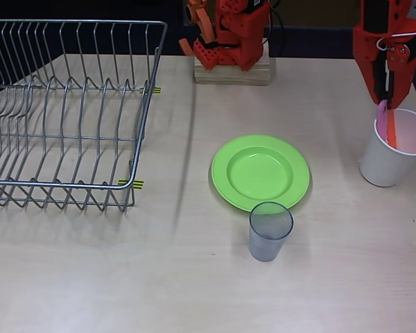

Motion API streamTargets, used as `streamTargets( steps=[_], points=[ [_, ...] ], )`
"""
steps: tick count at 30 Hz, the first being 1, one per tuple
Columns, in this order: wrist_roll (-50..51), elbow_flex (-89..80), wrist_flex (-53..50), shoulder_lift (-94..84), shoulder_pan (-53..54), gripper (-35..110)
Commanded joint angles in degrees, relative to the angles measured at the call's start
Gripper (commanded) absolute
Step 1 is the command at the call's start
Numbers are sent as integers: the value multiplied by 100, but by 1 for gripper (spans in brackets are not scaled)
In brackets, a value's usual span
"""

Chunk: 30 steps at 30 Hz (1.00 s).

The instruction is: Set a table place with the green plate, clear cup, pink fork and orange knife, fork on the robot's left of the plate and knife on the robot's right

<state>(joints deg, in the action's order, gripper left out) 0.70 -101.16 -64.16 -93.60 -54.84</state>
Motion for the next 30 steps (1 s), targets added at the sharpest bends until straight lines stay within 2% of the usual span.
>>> streamTargets(
  steps=[1,14,30],
  points=[
    [-62,334,-193,-211,62,0],
    [97,554,-642,-853,229,0],
    [-246,2065,-1521,-1274,457,0]
  ],
)
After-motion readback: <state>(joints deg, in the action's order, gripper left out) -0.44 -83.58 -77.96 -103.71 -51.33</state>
